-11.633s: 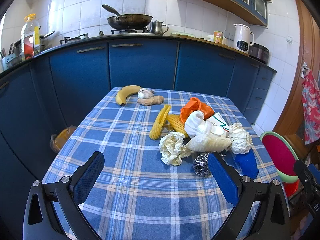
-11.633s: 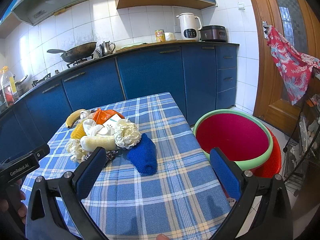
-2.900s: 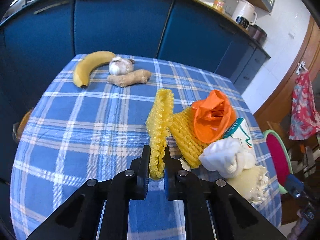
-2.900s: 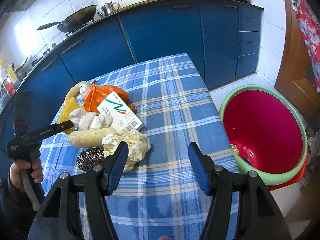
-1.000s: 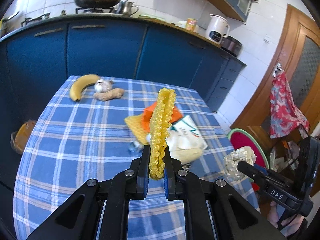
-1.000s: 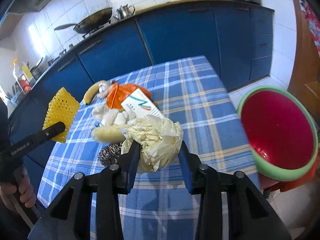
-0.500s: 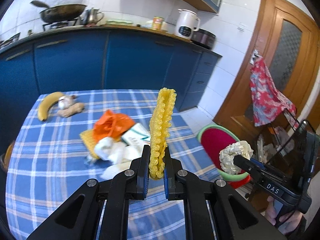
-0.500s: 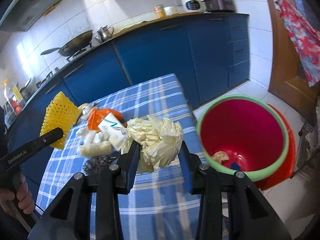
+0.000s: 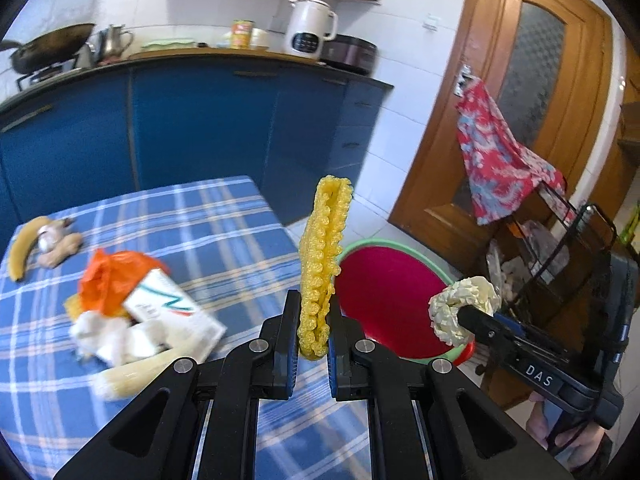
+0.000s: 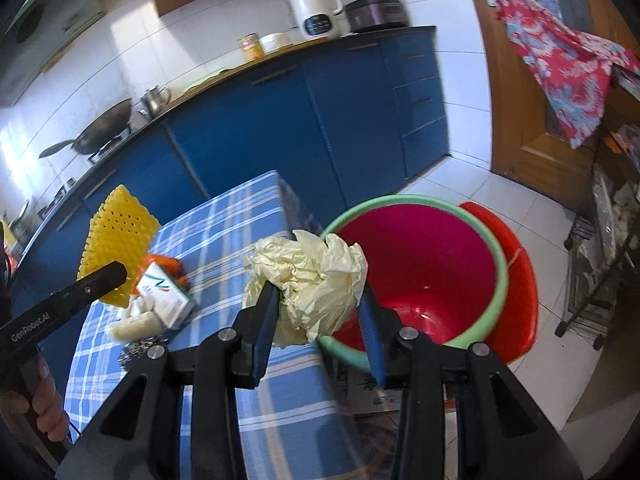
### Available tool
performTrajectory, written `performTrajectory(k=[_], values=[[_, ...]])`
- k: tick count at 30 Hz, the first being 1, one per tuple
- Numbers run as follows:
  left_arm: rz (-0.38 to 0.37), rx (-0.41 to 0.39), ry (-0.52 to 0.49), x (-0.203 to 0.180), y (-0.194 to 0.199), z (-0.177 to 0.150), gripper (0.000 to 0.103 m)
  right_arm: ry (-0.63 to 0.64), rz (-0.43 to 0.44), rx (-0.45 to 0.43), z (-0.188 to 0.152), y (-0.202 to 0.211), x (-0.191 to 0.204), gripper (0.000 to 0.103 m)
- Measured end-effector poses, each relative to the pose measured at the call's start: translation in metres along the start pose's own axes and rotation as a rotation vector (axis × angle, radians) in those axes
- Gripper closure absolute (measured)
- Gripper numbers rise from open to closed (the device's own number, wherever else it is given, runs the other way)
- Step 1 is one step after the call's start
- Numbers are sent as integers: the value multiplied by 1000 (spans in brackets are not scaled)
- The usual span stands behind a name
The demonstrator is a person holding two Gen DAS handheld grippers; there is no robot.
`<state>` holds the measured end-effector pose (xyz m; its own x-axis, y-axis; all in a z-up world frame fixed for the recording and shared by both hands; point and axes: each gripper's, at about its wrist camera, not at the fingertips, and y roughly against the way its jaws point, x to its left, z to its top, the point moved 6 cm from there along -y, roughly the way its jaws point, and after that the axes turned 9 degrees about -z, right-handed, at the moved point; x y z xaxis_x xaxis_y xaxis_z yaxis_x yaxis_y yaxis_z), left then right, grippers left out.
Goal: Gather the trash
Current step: 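Carry both items over the red bucket and open both tools to drop them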
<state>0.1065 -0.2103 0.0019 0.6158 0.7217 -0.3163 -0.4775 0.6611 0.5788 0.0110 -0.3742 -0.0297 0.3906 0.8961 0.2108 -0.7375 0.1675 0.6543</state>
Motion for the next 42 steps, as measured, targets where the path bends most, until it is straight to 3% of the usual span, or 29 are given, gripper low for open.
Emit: performTrajectory(k=[12,22,30,33,35,42], values=[[-86,129,-59,-38,-82,-14,92,-96,-70,34,-2,-23,-56,59],[-94,222,-66,-48,-127,-30,92,-136,-98,68,-5,-46,-82,59],[-65,248,-105,-51,-140,-31,90,-157,-106,88,-5,-61,-93,56],[-42,253,-114,-49,-143,-32,74,-165,-108,91,-4,-64,-95,54],[-31,244,-117,-48,-143,-31,58,-168,-110,92,-4,-66,-96,53],[-27,234,-118,-46,-139,-28,57,-182,-103,82,-3,-66,-96,47]])
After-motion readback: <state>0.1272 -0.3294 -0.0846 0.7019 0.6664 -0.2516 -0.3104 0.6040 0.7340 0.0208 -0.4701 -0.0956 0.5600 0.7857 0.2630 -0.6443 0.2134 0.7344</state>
